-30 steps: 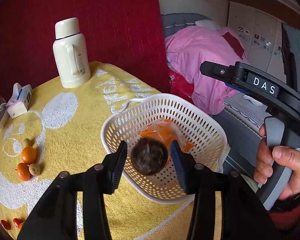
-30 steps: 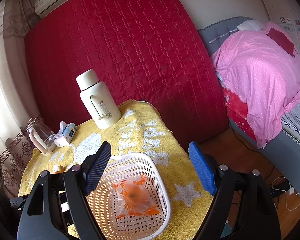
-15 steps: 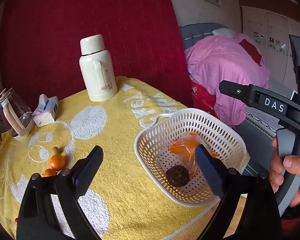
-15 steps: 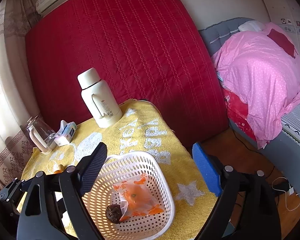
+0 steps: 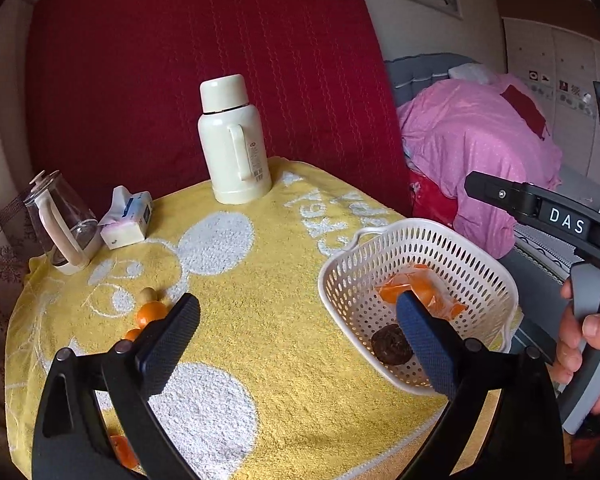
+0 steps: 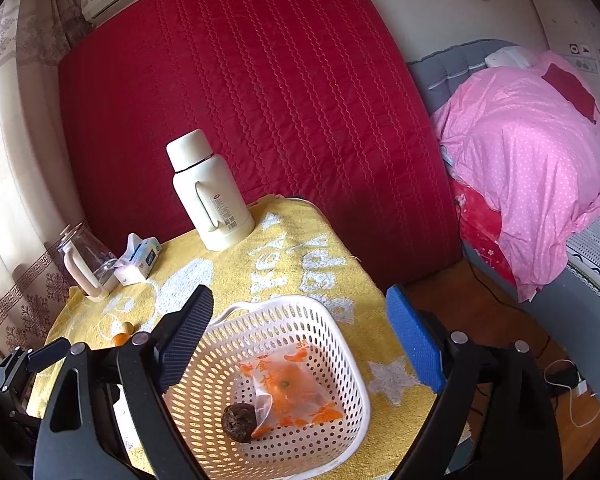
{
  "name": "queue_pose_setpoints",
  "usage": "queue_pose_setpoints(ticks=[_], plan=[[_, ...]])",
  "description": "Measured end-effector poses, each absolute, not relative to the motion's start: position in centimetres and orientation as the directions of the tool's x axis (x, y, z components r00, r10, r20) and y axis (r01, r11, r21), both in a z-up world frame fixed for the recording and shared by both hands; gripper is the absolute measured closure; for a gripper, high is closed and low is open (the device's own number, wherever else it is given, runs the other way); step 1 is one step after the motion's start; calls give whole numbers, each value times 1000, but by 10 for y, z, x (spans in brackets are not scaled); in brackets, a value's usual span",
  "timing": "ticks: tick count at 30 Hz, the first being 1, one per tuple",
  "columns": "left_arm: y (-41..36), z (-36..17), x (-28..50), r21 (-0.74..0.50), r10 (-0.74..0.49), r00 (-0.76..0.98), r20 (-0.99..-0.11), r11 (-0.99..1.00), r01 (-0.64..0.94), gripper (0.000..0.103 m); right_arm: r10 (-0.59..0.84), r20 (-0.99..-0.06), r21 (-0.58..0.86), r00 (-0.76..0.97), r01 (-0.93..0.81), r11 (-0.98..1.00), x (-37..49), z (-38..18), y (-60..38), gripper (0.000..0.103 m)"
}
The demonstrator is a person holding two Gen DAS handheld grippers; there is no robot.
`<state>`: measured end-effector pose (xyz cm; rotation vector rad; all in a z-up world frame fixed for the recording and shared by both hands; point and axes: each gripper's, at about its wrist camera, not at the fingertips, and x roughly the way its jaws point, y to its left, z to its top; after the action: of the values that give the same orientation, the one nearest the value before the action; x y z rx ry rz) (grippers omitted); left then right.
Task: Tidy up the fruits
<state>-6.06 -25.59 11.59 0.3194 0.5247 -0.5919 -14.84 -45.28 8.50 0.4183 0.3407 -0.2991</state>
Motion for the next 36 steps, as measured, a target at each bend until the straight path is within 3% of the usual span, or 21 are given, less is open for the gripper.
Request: queue_pose_setpoints(ticks=[12,23,36], plan=[[-194,108,-52,54,-390,729,-562,863,503,5,-148,-326,283,934,246,927,-144,86,-409,3],[-103,111,-39,-28,-287,798,-529,946,322,5,-119,-288,237,950,191,953,-137,87,-367,3],[-25,106,-28,-16,-96,838,-537,995,103,5,-53,-301,169,952,108,980,-112,90,-305,3]])
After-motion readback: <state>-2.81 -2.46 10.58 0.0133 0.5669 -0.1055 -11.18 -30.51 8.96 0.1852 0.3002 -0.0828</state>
